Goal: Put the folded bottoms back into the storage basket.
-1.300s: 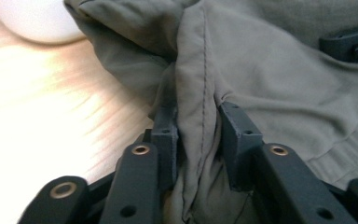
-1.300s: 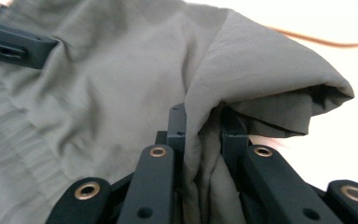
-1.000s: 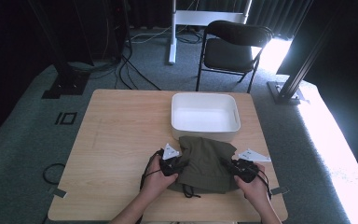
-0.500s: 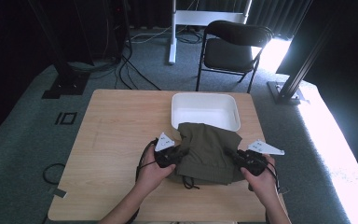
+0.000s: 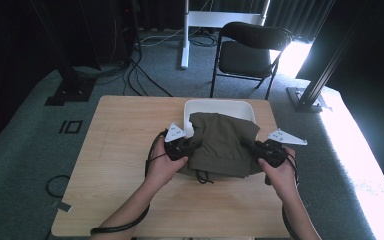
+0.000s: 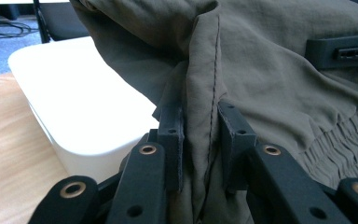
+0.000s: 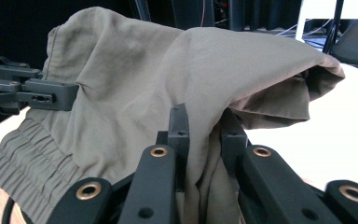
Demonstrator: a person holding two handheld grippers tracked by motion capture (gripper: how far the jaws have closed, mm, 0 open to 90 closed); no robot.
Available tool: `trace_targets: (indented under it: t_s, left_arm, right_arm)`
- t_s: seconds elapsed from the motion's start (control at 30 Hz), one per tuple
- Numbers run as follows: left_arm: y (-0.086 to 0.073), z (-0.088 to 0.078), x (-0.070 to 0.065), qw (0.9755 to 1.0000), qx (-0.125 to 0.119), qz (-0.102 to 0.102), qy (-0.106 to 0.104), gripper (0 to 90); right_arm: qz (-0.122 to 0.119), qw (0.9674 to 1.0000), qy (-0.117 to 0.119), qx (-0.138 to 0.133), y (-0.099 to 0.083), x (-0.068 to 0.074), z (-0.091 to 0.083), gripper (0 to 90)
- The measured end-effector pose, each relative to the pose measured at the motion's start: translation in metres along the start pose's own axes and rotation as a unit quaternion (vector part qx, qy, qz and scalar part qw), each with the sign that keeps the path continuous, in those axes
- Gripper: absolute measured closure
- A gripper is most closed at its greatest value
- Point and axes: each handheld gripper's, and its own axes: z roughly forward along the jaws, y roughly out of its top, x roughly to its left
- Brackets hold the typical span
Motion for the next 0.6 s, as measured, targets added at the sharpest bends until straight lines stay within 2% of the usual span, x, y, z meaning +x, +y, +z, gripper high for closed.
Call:
trace_targets:
  t_s: [0.23,0.6]
  left_arm:
    - [0.02,0.008,0.01,0.9998,-0.018,0.002,0.004,75.7]
    - [0.04,0.028,0.027,0.9999,-0.015,-0.003,0.006,75.7]
  right_arm:
    - [0.008,0.9999,-0.008,-0.011,0.02,-0.009,0.01,79.9]
    - [0.011,0.9995,-0.031,-0.003,0.045,-0.027,0.03,79.9]
